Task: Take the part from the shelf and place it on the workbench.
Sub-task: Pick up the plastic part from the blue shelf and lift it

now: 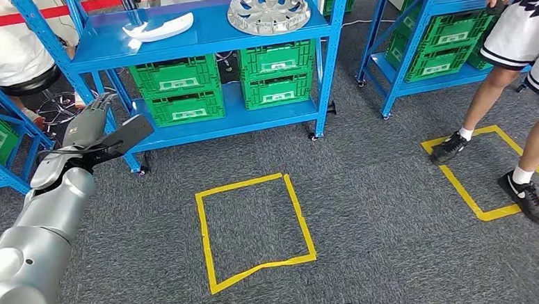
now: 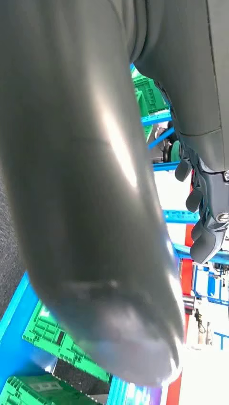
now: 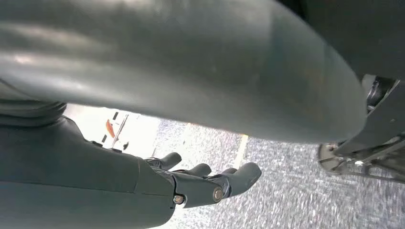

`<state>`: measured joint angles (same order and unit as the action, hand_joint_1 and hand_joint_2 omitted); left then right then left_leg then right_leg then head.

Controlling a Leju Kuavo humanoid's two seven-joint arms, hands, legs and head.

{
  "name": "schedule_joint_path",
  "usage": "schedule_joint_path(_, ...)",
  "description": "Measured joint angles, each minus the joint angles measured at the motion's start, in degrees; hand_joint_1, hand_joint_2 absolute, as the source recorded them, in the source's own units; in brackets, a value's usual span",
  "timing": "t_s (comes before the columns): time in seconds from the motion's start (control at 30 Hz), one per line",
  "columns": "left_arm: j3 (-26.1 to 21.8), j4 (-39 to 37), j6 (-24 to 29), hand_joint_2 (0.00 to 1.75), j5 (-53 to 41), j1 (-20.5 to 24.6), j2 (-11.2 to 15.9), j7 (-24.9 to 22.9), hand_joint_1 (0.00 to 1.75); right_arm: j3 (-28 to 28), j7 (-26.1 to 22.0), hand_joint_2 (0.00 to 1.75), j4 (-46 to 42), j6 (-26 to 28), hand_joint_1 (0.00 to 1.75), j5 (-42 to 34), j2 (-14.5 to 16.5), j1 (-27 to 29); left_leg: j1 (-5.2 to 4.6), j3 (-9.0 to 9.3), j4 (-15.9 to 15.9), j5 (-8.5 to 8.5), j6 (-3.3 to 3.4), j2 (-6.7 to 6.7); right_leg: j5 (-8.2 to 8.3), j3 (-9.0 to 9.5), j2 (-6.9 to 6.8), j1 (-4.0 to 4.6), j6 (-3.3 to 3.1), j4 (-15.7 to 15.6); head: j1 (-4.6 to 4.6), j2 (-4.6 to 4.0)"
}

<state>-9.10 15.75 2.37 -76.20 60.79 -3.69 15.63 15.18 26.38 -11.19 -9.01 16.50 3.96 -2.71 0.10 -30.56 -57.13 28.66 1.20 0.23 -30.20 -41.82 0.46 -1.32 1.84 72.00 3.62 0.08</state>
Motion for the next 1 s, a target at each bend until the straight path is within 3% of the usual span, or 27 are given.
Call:
schedule_joint_path(0.1,0.17,0.09,0.25,0.00,0.25,0.03,0.05,0.03,0.00,0.00,-0.01,0.00,0.02,-0.03,0.00,0.00,0.07,-0.02,0.17,0.19,-0.77,0.95,-0.79,0.22,4.14,3.54,-0.66,-0.25,0.34,-8.60,0.07,0.00)
schedule_joint_path(0.13,0.23,0.15,0.39,0.00,0.36,0.04,0.10,0.05,0.00,0.00,-0.07,0.00,0.03,-0.06,0.00,-0.02,0.14,-0.04,0.12,0.15,-1.08,1.36,-1.19,0.29,4.88,4.60,-0.84,-0.28,0.16,-11.09,0.10,0.00)
schedule_joint_path(0.3,0.66,0.51,0.95,0.00,0.87,0.00,0.33,0.25,0.00,0.02,-0.34,0.00,0.07,-0.14,0.00,-0.08,0.27,-0.05,0.19,0.22,-1.94,2.67,-2.94,0.38,3.67,5.64,-0.50,0.03,-2.16,-12.19,-0.02,0.00)
schedule_joint_path(0.37,0.78,0.64,1.03,0.00,0.96,0.02,0.49,0.32,0.00,0.03,-0.38,0.00,0.07,-0.14,0.00,-0.11,0.26,-0.14,0.29,-2.57,-7.30,4.66,-3.33,0.23,3.18,6.42,-0.32,-0.03,-2.91,-12.29,-0.12,0.00)
schedule_joint_path(0.43,0.83,0.62,1.04,0.00,1.08,-0.23,0.69,0.26,0.00,0.04,-0.42,0.00,0.07,-0.13,0.00,-0.16,0.26,-0.20,0.28,-7.87,-15.46,6.78,-3.38,0.13,2.54,7.11,-0.05,0.12,-3.31,-12.29,-0.16,0.00)
schedule_joint_path(0.47,0.90,0.61,1.04,0.00,1.22,-0.47,0.78,0.18,0.00,0.04,-0.38,0.00,0.07,-0.13,0.00,-0.15,0.26,-0.19,0.26,-10.08,-17.98,6.65,-3.26,0.10,2.18,7.53,0.13,0.22,-3.37,-12.29,-0.16,0.00)
schedule_joint_path(0.5,0.99,0.61,1.04,0.00,1.40,-0.68,0.87,0.10,0.00,0.05,-0.34,0.00,0.07,-0.13,0.00,-0.11,0.26,-0.16,0.20,-11.28,-18.34,5.35,-3.02,0.06,1.78,8.02,0.29,0.32,-3.41,-12.29,-0.17,0.00)
schedule_joint_path(0.53,1.08,0.62,1.04,0.00,1.59,-0.77,0.96,0.04,0.00,0.05,-0.31,0.00,0.07,-0.14,0.00,-0.07,0.27,-0.15,0.08,-11.29,-16.39,2.97,-2.67,0.02,1.37,8.58,0.45,0.40,-3.42,-12.29,-0.15,-0.01)
schedule_joint_path(0.6,1.22,0.71,1.04,0.00,1.98,-0.71,1.20,0.02,0.00,0.05,-0.32,0.00,0.09,-0.15,0.00,0.07,0.37,-0.18,-0.46,-8.90,-8.66,-2.41,-1.72,-0.21,0.50,9.70,0.69,0.51,-3.29,-12.35,-0.13,-0.01)
schedule_joint_path(0.67,1.40,0.79,1.07,0.00,2.35,-0.59,1.47,0.06,0.00,0.07,-0.63,0.00,0.13,-0.16,0.00,0.20,0.56,-0.22,-1.04,-6.60,-3.05,-4.44,-1.05,-0.47,-0.09,10.27,0.94,0.49,-2.82,-12.56,-0.13,0.00)
schedule_joint_path(0.77,1.72,0.97,1.09,0.00,2.77,-0.60,1.65,0.14,0.00,0.08,-0.68,0.00,0.17,-0.16,0.00,0.32,0.68,-0.18,-1.08,-5.34,-1.23,-3.82,-0.53,-0.53,0.00,10.60,0.96,0.41,-1.93,-12.48,-0.11,0.00)
schedule_joint_path(0.83,1.91,1.16,1.13,0.00,2.82,-0.44,1.70,0.22,0.00,0.08,-0.46,0.00,0.18,-0.10,0.00,0.32,0.68,-0.25,-0.76,-4.08,-0.40,-3.56,-0.03,-0.51,-0.66,9.70,0.62,0.48,-1.57,-10.17,-0.08,-0.01)
schedule_joint_path(0.93,2.30,1.21,1.14,0.00,2.85,-0.37,1.72,0.28,0.00,0.09,-0.75,0.00,0.22,-0.02,0.00,0.31,0.67,-0.34,-0.62,-2.95,-0.07,-2.83,0.41,-0.48,-3.62,3.67,0.30,0.40,-0.97,-0.89,-0.07,0.00)
schedule_joint_path(0.97,2.41,1.19,1.13,0.00,2.85,-0.58,1.71,0.28,0.00,0.10,-0.85,0.00,0.25,0.00,0.00,0.32,0.66,-0.29,-0.59,-2.67,-0.12,-2.46,0.37,-0.49,-3.96,1.58,0.28,0.33,-0.71,1.39,-0.08,0.00)
schedule_joint_path(1.0,2.49,1.16,1.13,0.00,2.85,-0.80,1.70,0.28,0.00,0.11,-0.89,0.00,0.28,0.00,0.00,0.32,0.66,-0.23,-0.52,-2.31,-0.20,-2.03,0.26,-0.49,-3.25,0.28,0.22,0.25,-0.51,1.90,-0.07,0.01)
